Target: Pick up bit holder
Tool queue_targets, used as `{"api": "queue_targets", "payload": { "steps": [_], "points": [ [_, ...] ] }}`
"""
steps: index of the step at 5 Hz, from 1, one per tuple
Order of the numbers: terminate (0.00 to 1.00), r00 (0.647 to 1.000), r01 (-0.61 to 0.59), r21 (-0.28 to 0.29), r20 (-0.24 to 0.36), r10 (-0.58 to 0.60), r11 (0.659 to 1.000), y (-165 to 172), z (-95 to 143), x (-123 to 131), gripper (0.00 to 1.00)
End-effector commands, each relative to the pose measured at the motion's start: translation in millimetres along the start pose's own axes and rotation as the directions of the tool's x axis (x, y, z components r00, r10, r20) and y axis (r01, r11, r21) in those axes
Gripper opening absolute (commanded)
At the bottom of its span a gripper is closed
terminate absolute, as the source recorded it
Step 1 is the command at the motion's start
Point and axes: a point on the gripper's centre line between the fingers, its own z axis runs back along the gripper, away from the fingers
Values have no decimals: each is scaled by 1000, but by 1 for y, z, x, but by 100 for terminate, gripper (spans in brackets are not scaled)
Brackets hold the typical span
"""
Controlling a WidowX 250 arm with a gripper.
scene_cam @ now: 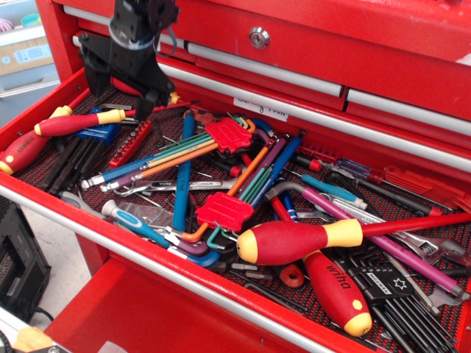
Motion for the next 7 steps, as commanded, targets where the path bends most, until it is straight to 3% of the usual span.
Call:
{"api": "queue_targets", "payload": {
  "steps": [1,5,6,7],
  "points": [
    [0,998,-32,-47,50,34,998,7,-14,3,100],
    [0,999,13,-107,39,-9,994,-1,-45,-1,100],
    [0,998,-40,-106,43,45,994,-13,-52,-6,100],
    [0,999,-33,-123,14,35,992,-13,-50,-2,0]
  ]
}}
